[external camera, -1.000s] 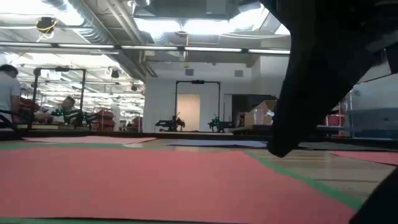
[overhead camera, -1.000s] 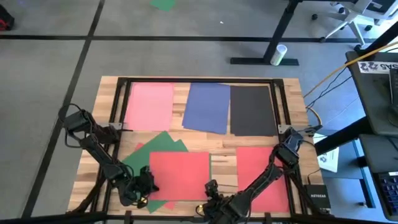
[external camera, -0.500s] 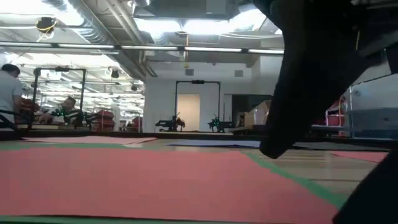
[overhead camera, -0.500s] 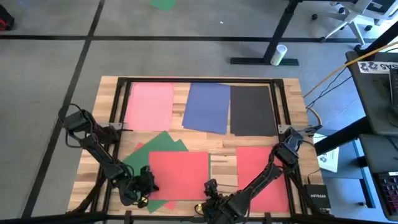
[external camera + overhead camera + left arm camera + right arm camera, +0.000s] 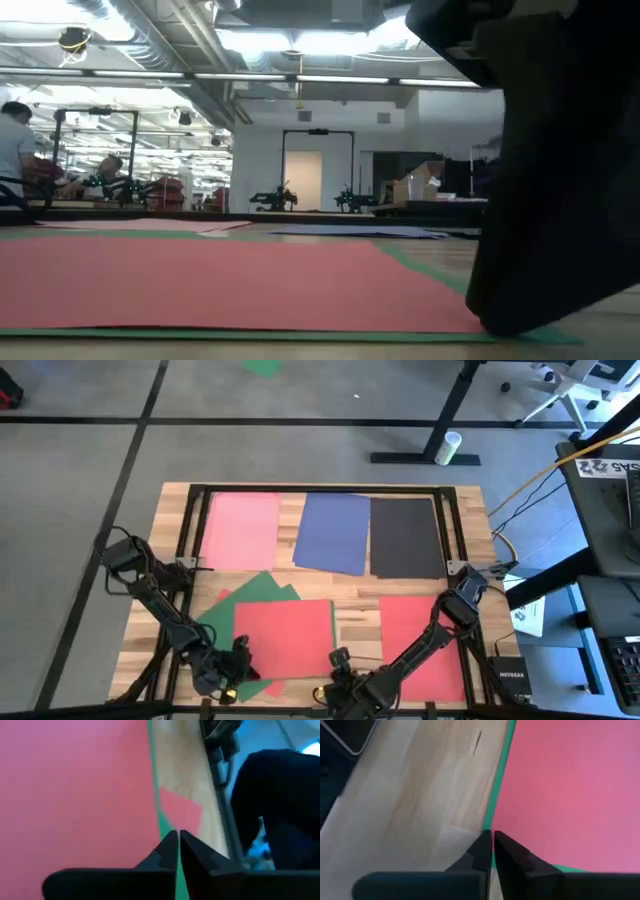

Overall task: Organize paper
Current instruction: Stack the red paper on top of the other red paper on the table

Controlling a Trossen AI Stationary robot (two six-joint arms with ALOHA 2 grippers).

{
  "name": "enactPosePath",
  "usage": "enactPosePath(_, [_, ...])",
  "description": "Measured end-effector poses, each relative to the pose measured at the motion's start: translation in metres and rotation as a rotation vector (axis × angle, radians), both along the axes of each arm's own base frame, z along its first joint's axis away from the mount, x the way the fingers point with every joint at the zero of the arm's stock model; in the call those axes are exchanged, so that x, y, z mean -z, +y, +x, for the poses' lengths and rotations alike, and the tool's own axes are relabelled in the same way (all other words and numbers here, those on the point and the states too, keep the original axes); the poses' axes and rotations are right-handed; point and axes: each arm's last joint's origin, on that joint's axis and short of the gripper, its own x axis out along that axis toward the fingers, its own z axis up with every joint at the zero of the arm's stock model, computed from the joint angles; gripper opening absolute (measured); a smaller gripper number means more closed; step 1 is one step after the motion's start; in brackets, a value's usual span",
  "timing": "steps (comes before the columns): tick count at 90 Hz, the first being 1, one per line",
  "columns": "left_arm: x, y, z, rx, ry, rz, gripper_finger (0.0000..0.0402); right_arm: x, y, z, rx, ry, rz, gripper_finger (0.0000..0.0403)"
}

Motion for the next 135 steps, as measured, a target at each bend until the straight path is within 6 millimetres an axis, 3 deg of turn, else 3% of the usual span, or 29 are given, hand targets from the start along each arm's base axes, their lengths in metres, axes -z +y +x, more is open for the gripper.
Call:
enactPosePath(25, [-0.030,0.003,0.015,0.080,0.000,0.060,0.0000,0.000,0.000,-0.001,0.004,0.010,-0.003,0.0003])
enactPosePath(48, [-0.017,0.021,0.012,-0.010,0.227,0.112,0.0000,-0.004,0.002,-0.004,-0.004,0.024,-0.012,0.0004])
enactPosePath(66, [-0.014,0.026,0.014,-0.025,0.250,0.125,0.0000,-0.022,0.008,-0.005,-0.007,0.013,-0.047,0.0004])
enactPosePath(81, [-0.006,0.035,0.014,-0.059,0.275,0.137,0.0000,-0.022,0.009,-0.005,-0.015,0.044,-0.016,0.0009])
enactPosePath(109, [0.020,0.044,0.015,-0.105,0.327,0.137,0.0000,-0.019,0.007,-0.006,-0.039,0.058,-0.030,0.0076])
enactPosePath(135, [0.020,0.043,0.017,-0.080,0.313,0.141,0.0000,-0.007,-0.004,-0.008,-0.021,0.093,-0.077,0.0100])
